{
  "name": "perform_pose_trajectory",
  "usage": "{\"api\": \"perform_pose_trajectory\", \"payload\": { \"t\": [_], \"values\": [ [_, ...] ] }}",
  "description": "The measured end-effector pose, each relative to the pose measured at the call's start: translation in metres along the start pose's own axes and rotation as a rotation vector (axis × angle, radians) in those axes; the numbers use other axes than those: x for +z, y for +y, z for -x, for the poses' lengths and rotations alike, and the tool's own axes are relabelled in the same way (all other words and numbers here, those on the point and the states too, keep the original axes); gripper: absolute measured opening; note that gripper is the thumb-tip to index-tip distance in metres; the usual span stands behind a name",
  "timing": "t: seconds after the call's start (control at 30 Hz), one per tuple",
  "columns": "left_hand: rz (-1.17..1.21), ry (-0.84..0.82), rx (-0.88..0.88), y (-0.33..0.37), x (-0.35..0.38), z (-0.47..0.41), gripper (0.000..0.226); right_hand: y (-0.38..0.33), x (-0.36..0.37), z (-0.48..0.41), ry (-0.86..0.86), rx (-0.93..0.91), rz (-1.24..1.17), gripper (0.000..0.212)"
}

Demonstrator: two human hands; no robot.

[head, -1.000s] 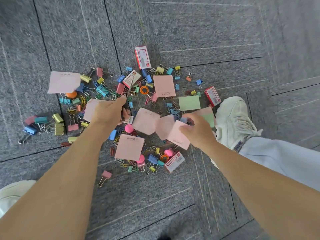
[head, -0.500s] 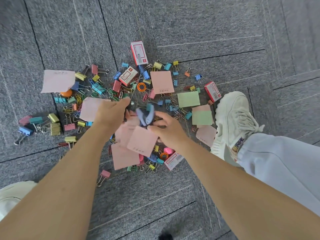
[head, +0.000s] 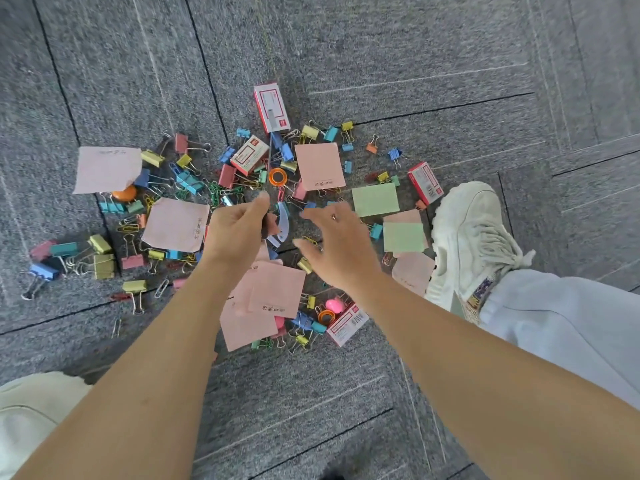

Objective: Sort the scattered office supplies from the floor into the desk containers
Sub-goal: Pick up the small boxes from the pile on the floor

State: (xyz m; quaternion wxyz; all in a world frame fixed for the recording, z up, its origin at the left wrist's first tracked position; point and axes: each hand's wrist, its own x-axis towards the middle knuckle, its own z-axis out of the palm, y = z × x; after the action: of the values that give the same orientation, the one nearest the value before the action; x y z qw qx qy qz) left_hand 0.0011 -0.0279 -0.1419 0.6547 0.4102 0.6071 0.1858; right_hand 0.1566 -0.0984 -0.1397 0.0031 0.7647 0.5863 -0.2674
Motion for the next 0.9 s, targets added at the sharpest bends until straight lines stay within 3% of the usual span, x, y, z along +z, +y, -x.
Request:
{"api": "perform_pose_trajectory", "payload": {
  "t": [0.13, 0.23, 0.3, 0.4, 0.5, 0.57, 0.67, 0.73, 0.83, 0.9],
  "values": [
    [0.027, 0.224, 0.059, -0.003, -0.019, 0.0, 0.057, -0.057, 0.018, -0.026, -0.174, 0.06, -0.122, 0.051],
    [-0.175, 0.465, 0.132, -0.004, -0.039, 0.005, 0.063, -0.08, 0.021, -0.036, -0.153, 0.013, 0.035, 0.052],
    [-0.181, 0.52, 0.112, -0.003, -0.052, 0.012, 0.062, -0.084, 0.017, -0.035, -0.163, 0.041, -0.023, 0.052],
    [-0.144, 0.485, 0.032, 0.009, -0.069, 0.022, 0.06, -0.079, -0.005, -0.023, -0.157, 0.135, -0.262, 0.043],
    [-0.207, 0.292, -0.043, 0.028, -0.084, 0.047, 0.056, -0.086, -0.049, 0.001, -0.17, 0.258, -0.576, 0.052],
    [-0.178, 0.269, -0.06, 0.047, -0.091, 0.071, 0.059, -0.1, -0.09, 0.019, -0.172, 0.404, -0.903, 0.056],
    [-0.093, 0.288, -0.083, 0.083, -0.096, 0.127, 0.054, -0.124, -0.151, 0.05, -0.259, 0.525, -1.322, 0.038],
    [-0.147, 0.301, -0.064, 0.102, -0.097, 0.179, 0.046, -0.142, -0.182, 0.078, -0.313, 0.398, -1.192, 0.028],
    [-0.189, 0.399, 0.004, 0.123, -0.1, 0.26, 0.04, -0.174, -0.224, 0.136, -0.345, 0.079, -0.823, 0.047],
    [-0.12, 0.486, 0.026, 0.134, -0.099, 0.314, 0.042, -0.193, -0.255, 0.186, -0.37, -0.051, -0.787, 0.052]
  ]
}}
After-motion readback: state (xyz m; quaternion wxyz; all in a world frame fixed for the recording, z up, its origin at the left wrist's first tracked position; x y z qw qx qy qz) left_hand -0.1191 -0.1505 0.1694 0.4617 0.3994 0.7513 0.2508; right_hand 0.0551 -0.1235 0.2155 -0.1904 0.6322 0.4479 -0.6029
